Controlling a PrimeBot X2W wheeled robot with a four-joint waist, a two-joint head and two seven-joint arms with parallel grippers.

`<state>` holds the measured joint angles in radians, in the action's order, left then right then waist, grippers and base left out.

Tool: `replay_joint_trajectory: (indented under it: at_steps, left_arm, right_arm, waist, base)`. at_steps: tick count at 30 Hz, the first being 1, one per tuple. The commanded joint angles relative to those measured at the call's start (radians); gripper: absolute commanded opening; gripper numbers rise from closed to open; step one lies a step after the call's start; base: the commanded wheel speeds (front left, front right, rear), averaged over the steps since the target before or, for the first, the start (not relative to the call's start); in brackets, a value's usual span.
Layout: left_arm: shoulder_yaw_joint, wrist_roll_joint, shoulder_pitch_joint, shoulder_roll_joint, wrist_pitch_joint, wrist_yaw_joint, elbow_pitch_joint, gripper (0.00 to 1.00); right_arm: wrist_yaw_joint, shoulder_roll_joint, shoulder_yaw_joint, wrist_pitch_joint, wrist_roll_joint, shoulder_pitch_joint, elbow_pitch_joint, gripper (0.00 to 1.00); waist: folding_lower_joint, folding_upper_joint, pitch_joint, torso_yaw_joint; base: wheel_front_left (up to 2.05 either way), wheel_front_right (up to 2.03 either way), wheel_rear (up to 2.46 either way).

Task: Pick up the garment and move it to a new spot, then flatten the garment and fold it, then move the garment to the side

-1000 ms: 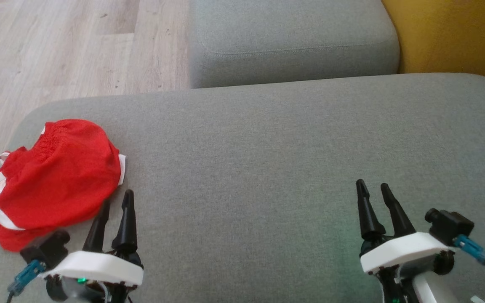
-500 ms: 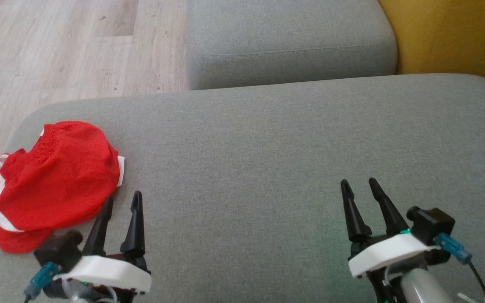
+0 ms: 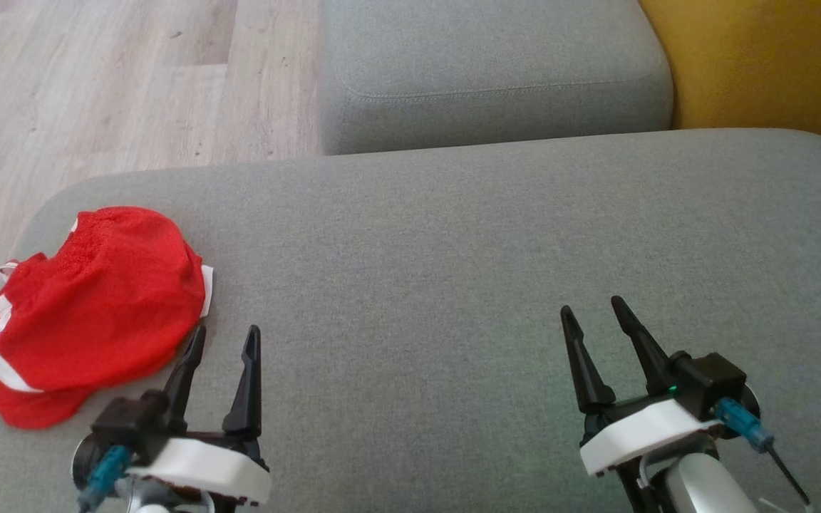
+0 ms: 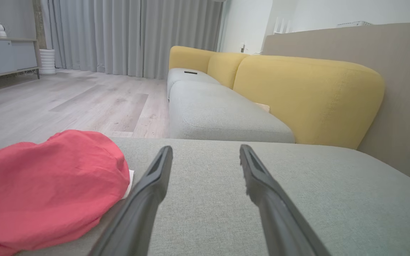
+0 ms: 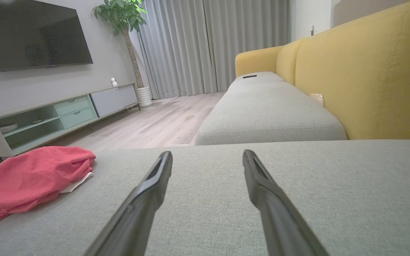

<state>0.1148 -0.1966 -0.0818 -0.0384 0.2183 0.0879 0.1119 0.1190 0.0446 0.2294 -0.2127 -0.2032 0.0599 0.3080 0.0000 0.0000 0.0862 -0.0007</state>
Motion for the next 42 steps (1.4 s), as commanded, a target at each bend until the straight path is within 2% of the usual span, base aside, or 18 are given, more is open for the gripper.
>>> replay_joint_trajectory:
  at_steps: [1,11,25,32,37,42]
  left_arm:
    - [-0.022,0.039,0.029,-0.011,0.016,-0.005,-0.039,1.00]
    - [-0.002,0.148,0.024,-0.012,0.043,-0.004,-0.031,1.00]
    - [-0.004,0.146,0.029,-0.012,0.043,-0.001,-0.018,1.00]
    - [-0.010,0.157,0.037,-0.012,0.043,-0.023,-0.020,1.00]
    - [-0.019,0.162,0.040,-0.012,0.043,-0.054,-0.030,1.00]
    - [-0.027,0.160,0.034,-0.012,0.043,-0.061,-0.035,1.00]
  right_arm:
    - [0.010,0.005,0.027,-0.022,0.028,0.060,-0.026,1.00]
    - [0.012,0.006,0.045,-0.048,0.139,0.063,-0.010,1.00]
    - [0.012,0.006,0.036,-0.049,0.146,0.065,0.003,1.00]
    - [0.012,0.006,0.033,-0.049,0.148,0.057,0.002,1.00]
    - [0.012,0.006,0.038,-0.049,0.148,0.051,0.003,1.00]
    - [0.012,0.006,0.045,-0.049,0.168,0.045,0.004,1.00]
  waist:
    - [0.0000,0.0000,0.002,0.001]
    - [0.0000,0.0000,0.009,0.008]
    - [0.0000,0.0000,0.002,0.030]
    - [0.0000,0.0000,-0.012,0.093]
    - [0.0000,0.0000,-0.019,0.163]
    - [0.0000,0.0000,-0.021,0.247]
  base:
    - [0.00,0.00,0.00]
    - [0.00,0.00,0.00]
    - [0.00,0.00,0.00]
    - [0.00,0.00,0.00]
    - [0.00,0.00,0.00]
    - [0.00,0.00,0.00]
